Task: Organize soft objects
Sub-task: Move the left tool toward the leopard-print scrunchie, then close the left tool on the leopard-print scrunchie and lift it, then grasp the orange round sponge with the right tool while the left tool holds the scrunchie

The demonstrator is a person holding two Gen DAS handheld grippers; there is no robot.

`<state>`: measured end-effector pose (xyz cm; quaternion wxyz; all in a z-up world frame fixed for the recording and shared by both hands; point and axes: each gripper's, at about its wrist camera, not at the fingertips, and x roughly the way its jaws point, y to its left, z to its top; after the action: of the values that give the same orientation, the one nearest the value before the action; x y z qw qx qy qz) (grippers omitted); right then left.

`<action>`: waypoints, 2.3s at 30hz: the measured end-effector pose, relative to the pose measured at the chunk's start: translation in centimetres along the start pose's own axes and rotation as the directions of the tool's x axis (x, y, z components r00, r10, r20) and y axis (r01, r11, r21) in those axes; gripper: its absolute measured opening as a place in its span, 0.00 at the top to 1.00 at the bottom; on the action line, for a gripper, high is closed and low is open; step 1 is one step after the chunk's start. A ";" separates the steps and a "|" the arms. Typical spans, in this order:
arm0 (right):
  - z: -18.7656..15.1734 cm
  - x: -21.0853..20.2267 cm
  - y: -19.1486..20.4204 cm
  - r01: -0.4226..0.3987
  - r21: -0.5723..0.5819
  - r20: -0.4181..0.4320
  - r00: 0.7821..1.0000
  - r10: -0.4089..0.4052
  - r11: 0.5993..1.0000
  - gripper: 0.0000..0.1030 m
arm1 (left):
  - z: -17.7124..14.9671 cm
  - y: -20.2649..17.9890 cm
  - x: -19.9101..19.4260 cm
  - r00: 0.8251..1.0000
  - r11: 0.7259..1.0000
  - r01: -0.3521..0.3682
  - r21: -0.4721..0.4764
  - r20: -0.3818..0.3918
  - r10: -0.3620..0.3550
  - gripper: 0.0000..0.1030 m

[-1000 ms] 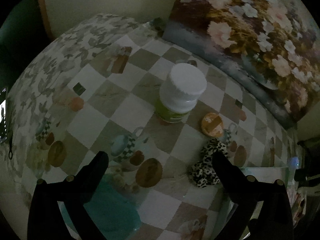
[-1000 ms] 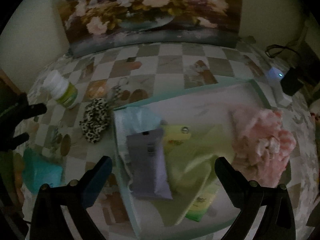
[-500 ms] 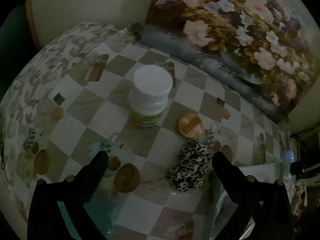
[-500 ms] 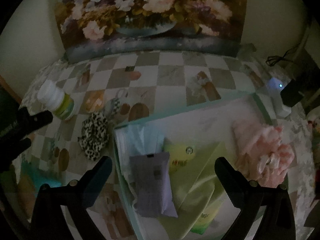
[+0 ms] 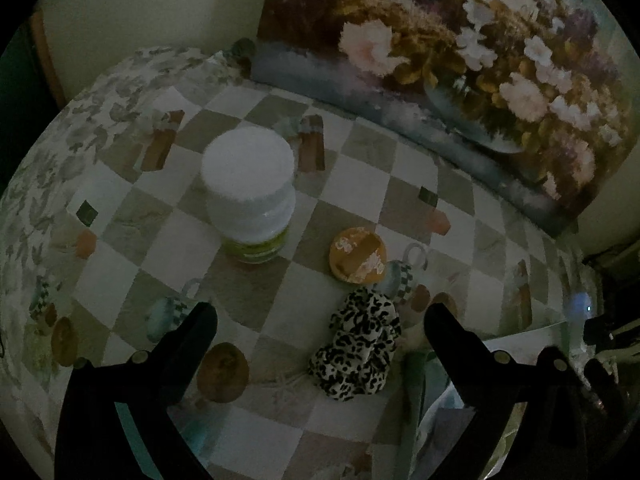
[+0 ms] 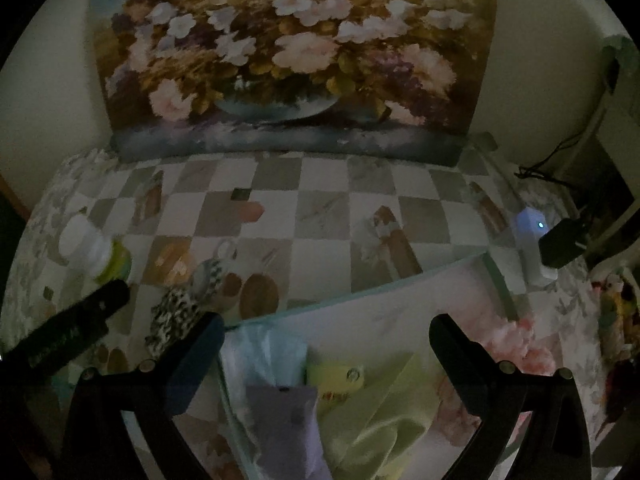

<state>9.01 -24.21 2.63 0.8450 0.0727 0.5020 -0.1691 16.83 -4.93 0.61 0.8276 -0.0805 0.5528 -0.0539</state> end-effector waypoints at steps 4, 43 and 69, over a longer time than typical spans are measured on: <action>0.8 1.2 -0.9 -0.009 0.054 -0.008 1.000 0.009 0.998 0.00 | 0.0 -0.2 1.2 0.999 1.000 -0.011 0.002 -0.042 0.011 0.00; 1.6 4.9 2.8 -0.065 -0.006 -0.007 0.998 0.065 0.998 0.00 | -1.1 1.3 4.2 0.985 0.998 0.047 -0.034 -0.164 -0.051 0.78; 1.2 8.8 13.1 -0.228 -0.250 -0.018 0.973 0.231 0.941 0.19 | 0.5 9.2 1.4 0.999 0.945 -0.004 -0.327 -0.037 -0.009 0.79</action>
<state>18.58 -14.25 -5.06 0.8643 0.0223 0.5024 -0.0053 17.85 3.91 -2.25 0.7921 -0.2164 0.5697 0.0358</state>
